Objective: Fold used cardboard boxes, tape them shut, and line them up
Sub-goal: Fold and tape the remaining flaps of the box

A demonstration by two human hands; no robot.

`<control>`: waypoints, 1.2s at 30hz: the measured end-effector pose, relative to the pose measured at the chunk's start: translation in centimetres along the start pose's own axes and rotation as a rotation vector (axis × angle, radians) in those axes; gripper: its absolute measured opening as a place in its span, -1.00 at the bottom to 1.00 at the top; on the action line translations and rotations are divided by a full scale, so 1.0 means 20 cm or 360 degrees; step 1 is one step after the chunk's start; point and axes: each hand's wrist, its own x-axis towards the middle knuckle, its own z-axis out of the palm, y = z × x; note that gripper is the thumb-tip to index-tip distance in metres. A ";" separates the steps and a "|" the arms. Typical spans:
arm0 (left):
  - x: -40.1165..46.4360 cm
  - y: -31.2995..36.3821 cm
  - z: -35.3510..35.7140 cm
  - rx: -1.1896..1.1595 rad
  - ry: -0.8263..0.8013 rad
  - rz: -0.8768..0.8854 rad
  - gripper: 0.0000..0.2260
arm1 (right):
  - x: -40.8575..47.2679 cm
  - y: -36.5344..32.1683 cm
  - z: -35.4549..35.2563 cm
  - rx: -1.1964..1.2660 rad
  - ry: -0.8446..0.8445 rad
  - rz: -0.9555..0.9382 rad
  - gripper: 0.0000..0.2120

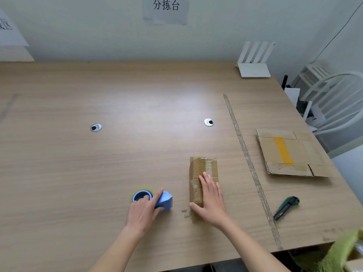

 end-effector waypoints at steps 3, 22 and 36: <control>-0.03 -0.01 0.04 -0.0007 0.0001 0.0004 -0.24 | -0.02 0.05 0.03 -0.0181 0.0073 -0.0057 -0.01; 0.15 0.43 -0.02 -0.0149 0.0364 0.0692 -0.38 | -0.05 0.32 -0.15 0.0238 -0.0054 -0.0460 -0.27; 0.18 0.49 0.10 -0.0323 0.0224 0.0671 -0.29 | -0.02 0.46 -0.06 -0.0062 -0.0045 -0.0690 -0.19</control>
